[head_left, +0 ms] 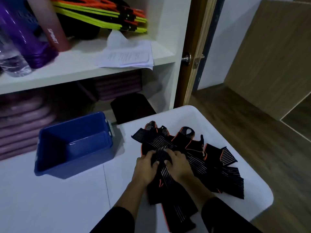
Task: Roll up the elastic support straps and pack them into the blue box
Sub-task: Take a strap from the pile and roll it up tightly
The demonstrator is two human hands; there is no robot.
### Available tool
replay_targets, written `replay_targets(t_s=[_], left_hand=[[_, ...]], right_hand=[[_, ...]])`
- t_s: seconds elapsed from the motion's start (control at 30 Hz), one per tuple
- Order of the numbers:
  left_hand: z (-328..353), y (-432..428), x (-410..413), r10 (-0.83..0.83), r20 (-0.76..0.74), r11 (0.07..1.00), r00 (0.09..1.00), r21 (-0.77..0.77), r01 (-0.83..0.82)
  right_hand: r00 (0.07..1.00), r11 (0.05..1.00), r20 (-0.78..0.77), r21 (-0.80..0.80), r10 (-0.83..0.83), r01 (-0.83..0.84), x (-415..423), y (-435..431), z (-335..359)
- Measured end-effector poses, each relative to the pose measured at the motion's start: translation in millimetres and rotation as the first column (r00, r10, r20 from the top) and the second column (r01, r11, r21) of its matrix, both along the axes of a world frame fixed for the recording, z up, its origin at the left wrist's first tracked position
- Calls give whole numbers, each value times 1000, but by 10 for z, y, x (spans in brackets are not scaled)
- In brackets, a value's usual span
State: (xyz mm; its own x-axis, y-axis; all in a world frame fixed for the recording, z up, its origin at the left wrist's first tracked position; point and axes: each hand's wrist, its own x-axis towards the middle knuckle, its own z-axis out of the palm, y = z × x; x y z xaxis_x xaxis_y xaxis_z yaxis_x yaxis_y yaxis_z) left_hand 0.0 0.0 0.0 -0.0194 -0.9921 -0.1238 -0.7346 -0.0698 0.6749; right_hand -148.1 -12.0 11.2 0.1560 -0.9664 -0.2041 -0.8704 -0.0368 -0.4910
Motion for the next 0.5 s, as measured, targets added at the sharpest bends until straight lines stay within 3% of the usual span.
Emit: replay_targets(t_s=[0.27,0.5], left_hand=[[-92,-73,-201,191,-106,979,976,91,-182],[152,-101,-231,338,-254,940,906,39,-340]], right_hand=[[909,988,396,-26,-130,153,-29,-122,-191],[852,987,520,-89,-70,135,-7,-195,-2]])
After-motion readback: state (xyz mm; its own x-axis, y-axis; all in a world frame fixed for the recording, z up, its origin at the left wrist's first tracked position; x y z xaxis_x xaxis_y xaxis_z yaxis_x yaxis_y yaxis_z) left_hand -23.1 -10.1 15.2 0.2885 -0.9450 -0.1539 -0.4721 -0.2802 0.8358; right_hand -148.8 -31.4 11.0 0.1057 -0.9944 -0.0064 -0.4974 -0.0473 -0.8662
